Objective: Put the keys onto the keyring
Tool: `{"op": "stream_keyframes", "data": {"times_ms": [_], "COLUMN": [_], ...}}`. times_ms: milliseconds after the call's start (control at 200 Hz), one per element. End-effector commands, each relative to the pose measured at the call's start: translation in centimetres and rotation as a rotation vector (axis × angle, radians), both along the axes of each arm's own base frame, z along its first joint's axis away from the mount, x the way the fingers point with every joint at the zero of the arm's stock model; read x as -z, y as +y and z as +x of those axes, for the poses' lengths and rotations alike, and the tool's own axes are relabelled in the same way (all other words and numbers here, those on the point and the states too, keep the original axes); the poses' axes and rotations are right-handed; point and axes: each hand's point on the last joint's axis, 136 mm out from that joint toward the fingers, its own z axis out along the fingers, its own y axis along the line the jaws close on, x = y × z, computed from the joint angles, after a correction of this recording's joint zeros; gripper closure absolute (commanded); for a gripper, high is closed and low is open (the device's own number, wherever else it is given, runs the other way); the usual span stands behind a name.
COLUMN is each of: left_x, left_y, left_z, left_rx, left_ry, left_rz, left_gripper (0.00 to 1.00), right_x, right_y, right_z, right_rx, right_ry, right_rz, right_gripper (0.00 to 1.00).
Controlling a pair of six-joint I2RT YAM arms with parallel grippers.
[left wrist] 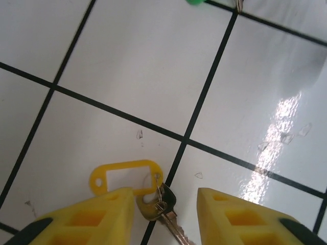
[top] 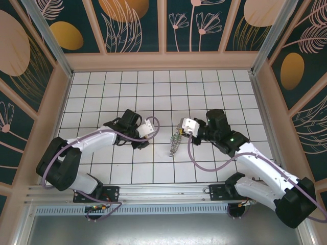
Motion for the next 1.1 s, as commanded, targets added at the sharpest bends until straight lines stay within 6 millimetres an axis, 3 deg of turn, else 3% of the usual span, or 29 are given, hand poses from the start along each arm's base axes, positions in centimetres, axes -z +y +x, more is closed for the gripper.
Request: {"op": "stream_keyframes", "data": {"times_ms": [0,185,305,546,676,781,936,1091], "left_x": [1.1,1.8,2.1,2.9,3.1,2.8,2.1,-0.4], "left_y": [0.1,-0.2,-0.3,-0.7,-1.0,-0.9,-0.5,-1.3], "left_z": [0.2,-0.4,-0.4,-0.4,-0.3,-0.2,-0.1,-0.2], "left_rx": [0.080,0.092,0.085,0.078,0.080,0.079,0.085,0.135], "left_ry": [-0.028,0.013,0.026,0.098,0.131,0.125,0.085,0.025], "left_rz": [0.051,0.033,0.033,0.033,0.026,0.017,0.027,-0.038], "left_gripper": [0.68,0.69,0.76,0.77,0.89,1.00,1.00,1.00], "right_x": [-1.9,-1.4,-1.6,-1.4,-1.3,-1.3,-1.1,-1.0], "right_y": [0.2,-0.2,-0.3,-0.6,-0.7,-0.9,-1.0,-0.8], "right_z": [-0.1,-0.3,-0.5,-0.3,-0.3,-0.4,-0.4,-0.5], "right_rx": [-0.029,-0.025,-0.024,-0.024,-0.026,-0.024,-0.022,-0.029], "right_ry": [-0.050,-0.036,-0.036,-0.040,-0.037,-0.039,-0.038,-0.031], "right_rz": [0.047,0.040,0.040,0.028,0.027,0.027,0.031,0.036], "right_gripper": [1.00,1.00,1.00,1.00,1.00,1.00,1.00,1.00]}}
